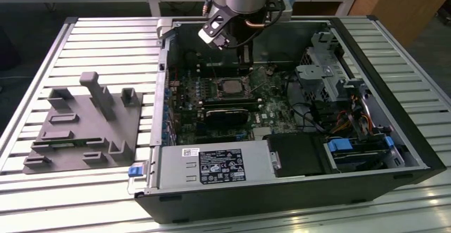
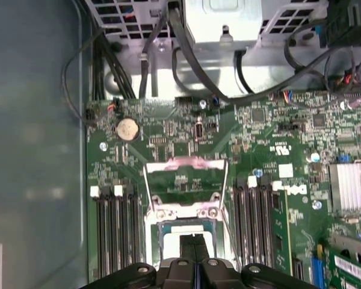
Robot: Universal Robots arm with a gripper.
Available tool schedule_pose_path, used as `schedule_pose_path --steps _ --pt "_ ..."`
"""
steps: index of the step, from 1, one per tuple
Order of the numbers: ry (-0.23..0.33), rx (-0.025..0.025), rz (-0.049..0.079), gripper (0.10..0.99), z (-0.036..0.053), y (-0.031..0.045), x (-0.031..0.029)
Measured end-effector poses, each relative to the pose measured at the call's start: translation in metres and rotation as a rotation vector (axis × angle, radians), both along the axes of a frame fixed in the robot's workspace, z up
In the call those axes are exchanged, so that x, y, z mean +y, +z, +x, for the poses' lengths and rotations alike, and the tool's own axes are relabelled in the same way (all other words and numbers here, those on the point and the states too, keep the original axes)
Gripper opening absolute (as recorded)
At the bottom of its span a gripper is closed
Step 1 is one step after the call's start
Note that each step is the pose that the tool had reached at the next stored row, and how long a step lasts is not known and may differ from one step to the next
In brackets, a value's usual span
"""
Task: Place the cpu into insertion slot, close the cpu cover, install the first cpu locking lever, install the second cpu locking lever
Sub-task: 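Close the cpu cover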
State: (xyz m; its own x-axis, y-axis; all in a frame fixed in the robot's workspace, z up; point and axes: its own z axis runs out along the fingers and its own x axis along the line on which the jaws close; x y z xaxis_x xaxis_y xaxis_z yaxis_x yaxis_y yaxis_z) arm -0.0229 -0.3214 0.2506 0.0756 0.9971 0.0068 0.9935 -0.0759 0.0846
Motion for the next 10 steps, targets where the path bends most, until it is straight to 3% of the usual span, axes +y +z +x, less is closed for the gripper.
schedule_pose_path --steps 10 --pt "0.000 0.0000 0.000 0.106 0.0195 0.0000 0.0000"
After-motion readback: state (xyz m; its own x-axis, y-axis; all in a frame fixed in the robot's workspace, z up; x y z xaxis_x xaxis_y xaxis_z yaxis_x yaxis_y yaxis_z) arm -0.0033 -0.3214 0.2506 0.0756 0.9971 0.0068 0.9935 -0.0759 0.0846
